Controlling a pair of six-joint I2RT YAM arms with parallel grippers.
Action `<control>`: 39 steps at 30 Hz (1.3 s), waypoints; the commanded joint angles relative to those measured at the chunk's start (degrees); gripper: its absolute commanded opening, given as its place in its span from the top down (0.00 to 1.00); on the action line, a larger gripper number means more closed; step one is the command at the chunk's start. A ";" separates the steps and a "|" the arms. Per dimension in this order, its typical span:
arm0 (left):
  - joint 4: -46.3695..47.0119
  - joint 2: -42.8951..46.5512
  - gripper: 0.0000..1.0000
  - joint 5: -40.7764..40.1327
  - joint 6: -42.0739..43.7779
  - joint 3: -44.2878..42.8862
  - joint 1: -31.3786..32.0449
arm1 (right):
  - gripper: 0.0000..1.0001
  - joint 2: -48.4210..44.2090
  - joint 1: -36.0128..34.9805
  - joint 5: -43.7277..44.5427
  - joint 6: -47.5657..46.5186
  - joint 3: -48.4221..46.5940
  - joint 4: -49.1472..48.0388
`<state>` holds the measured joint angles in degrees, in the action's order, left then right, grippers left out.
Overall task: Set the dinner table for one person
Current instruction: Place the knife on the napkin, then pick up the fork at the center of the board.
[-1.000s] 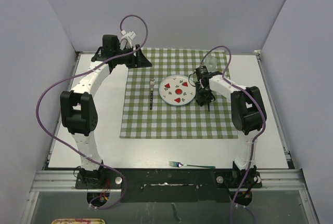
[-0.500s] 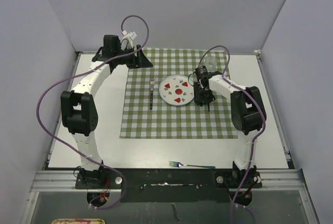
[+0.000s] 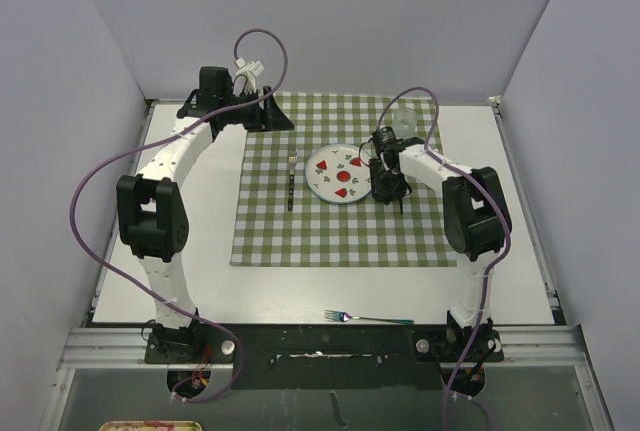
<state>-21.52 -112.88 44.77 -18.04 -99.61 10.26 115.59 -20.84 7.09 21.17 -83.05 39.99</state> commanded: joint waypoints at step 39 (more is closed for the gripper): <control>0.89 31.81 0.51 -8.29 20.39 29.72 10.24 | 0.86 -30.68 2.64 -29.81 -37.42 21.46 -6.59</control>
<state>-23.44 -90.24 36.82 -6.39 -73.08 18.65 95.59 -18.35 -11.11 -3.22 -67.33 35.22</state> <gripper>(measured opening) 0.491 0.101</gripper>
